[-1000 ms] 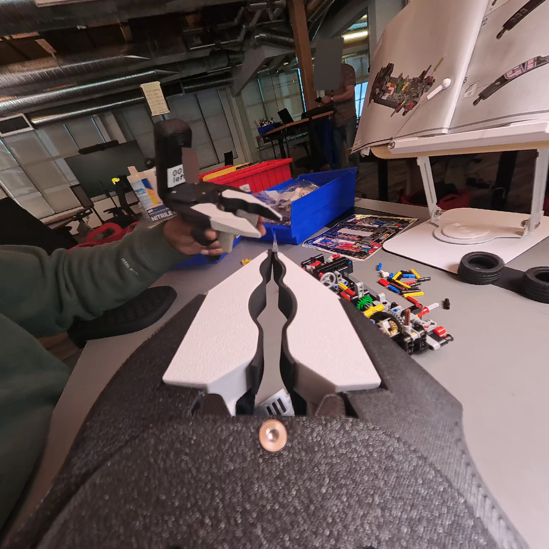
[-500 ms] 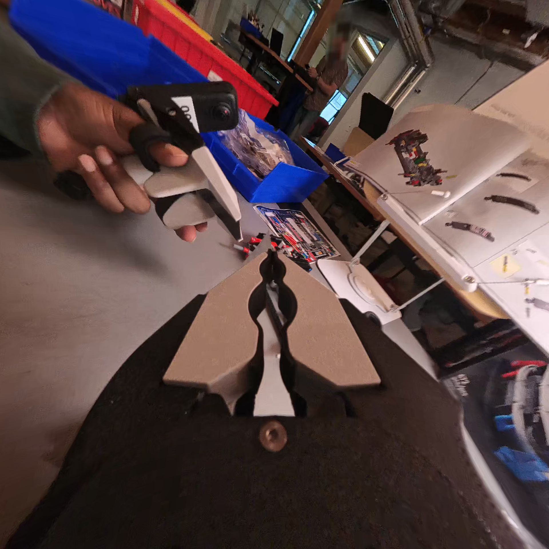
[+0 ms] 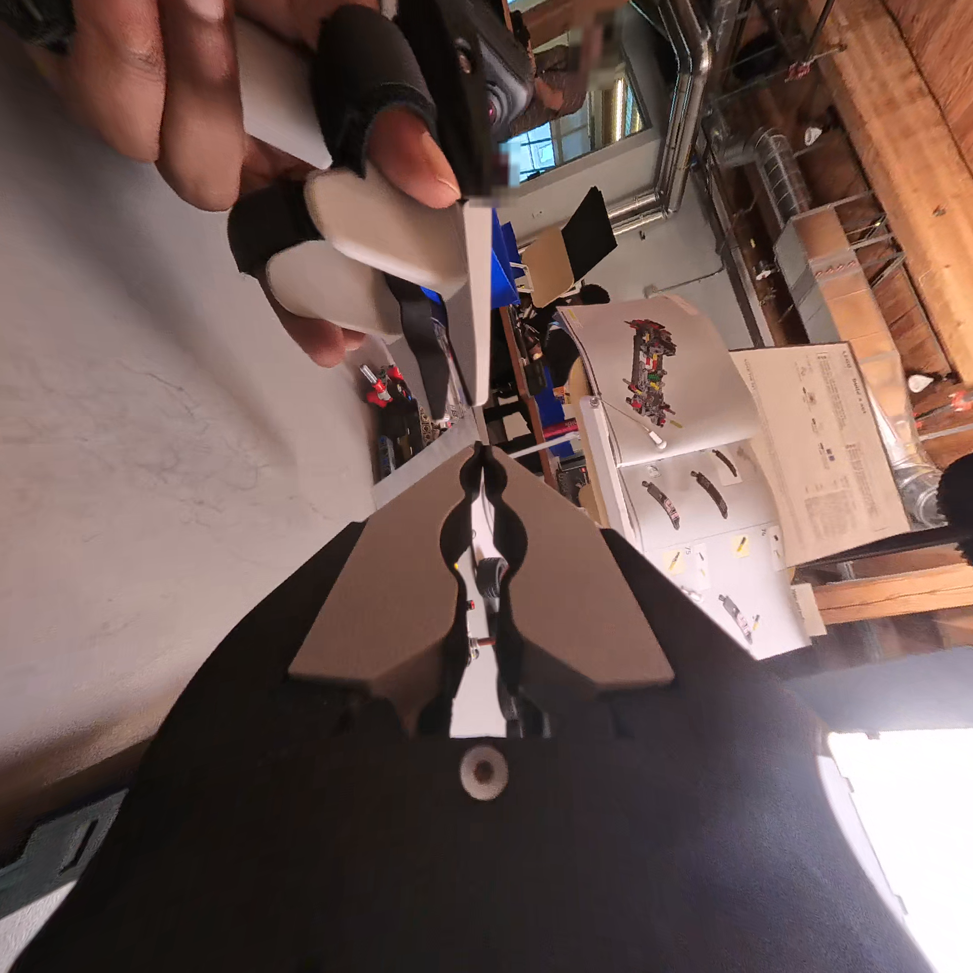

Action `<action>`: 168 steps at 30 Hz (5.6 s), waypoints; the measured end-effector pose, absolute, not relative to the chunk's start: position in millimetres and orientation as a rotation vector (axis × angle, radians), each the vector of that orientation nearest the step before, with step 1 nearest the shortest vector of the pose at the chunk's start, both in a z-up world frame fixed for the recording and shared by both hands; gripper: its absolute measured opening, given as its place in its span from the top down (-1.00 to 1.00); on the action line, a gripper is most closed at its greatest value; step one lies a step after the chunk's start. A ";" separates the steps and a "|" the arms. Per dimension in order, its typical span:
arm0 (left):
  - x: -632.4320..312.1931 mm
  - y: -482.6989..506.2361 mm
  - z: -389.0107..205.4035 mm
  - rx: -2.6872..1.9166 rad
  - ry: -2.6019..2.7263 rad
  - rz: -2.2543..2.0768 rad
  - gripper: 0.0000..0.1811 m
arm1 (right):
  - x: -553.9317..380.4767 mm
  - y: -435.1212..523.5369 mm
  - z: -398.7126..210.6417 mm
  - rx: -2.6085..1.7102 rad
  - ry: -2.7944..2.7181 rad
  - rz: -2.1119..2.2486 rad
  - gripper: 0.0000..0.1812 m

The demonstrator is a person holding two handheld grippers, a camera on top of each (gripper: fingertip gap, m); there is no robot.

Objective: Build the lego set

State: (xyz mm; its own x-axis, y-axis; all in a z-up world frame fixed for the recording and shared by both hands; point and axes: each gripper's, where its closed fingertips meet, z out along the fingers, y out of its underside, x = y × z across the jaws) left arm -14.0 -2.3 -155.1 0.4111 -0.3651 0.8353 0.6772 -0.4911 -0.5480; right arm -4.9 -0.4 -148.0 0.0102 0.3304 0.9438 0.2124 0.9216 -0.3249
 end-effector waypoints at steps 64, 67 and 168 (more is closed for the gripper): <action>-32.5 -2.1 -152.0 -1.706 -0.170 -1.106 1.00 | -7.8 -8.8 -152.9 -0.469 -1.584 0.215 0.82; -36.7 -4.1 -152.6 -1.751 -0.085 -1.040 1.00 | -2.0 5.8 -140.7 -0.554 -1.530 0.299 0.89; -21.6 -57.6 -198.9 -2.073 0.508 -0.923 1.00 | 50.4 -24.4 -244.2 -1.121 -2.286 0.733 0.78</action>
